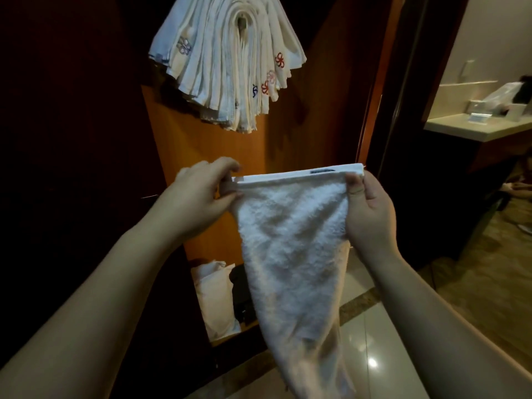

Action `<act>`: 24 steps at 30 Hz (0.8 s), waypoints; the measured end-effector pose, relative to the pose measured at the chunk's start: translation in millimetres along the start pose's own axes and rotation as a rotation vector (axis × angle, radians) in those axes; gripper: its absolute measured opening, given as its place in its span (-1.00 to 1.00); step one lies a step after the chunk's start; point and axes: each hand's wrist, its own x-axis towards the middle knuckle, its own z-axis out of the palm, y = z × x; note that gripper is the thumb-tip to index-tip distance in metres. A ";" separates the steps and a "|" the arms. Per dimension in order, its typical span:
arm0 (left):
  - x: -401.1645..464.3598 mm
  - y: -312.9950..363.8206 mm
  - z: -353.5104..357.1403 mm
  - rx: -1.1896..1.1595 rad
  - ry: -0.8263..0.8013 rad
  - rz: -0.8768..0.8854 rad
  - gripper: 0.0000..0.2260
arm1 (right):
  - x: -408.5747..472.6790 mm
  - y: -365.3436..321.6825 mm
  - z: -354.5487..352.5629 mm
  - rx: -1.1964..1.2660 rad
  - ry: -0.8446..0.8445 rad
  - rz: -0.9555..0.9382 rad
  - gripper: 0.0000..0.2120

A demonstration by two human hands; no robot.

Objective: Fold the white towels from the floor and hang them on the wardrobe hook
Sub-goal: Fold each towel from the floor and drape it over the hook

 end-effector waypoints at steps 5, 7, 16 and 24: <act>5.6 12.4 0.6 0.006 -0.017 -0.084 -0.58 | 0.8 5.3 3.2 -0.002 -0.003 -0.042 -0.75; 11.3 13.3 2.0 0.073 -0.040 -0.124 -0.75 | 1.1 5.6 6.2 0.004 -0.007 -0.046 -0.75; 12.1 -3.0 15.0 -0.418 -0.032 -0.286 -0.89 | 8.5 1.7 7.4 0.007 0.032 0.002 -0.70; 2.6 14.2 58.9 -1.230 0.349 -0.515 -0.81 | 9.5 -3.3 10.6 0.049 0.107 0.041 -0.68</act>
